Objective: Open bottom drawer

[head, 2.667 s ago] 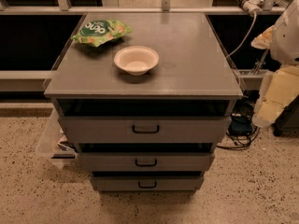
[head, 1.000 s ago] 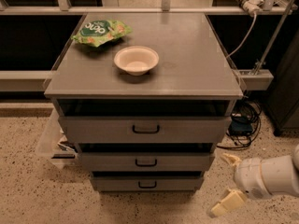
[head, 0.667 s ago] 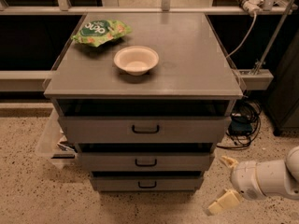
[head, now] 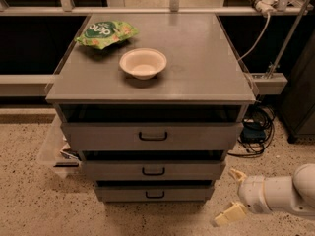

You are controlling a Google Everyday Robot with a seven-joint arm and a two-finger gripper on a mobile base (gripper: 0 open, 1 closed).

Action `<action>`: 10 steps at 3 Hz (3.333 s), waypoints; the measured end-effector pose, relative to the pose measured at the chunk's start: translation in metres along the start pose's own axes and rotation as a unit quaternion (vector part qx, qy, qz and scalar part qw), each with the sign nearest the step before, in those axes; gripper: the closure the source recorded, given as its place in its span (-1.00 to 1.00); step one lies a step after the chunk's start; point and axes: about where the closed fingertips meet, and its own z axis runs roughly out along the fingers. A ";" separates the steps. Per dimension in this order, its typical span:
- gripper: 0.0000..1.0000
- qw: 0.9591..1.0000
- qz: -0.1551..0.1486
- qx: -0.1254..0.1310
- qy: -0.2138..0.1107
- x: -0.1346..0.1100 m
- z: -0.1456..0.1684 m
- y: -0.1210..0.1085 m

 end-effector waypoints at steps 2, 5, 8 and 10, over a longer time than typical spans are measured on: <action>-1.00 0.997 0.002 0.011 -0.071 0.052 0.109 -0.028; -1.00 0.997 0.025 -0.002 -0.075 0.083 0.164 -0.028; -1.00 0.995 0.050 -0.047 -0.078 0.167 0.270 -0.027; -1.00 0.995 0.017 -0.062 -0.078 0.163 0.329 -0.058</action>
Offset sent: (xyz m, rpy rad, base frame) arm 0.0627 0.0516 -0.1834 0.1674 -0.1084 -0.0163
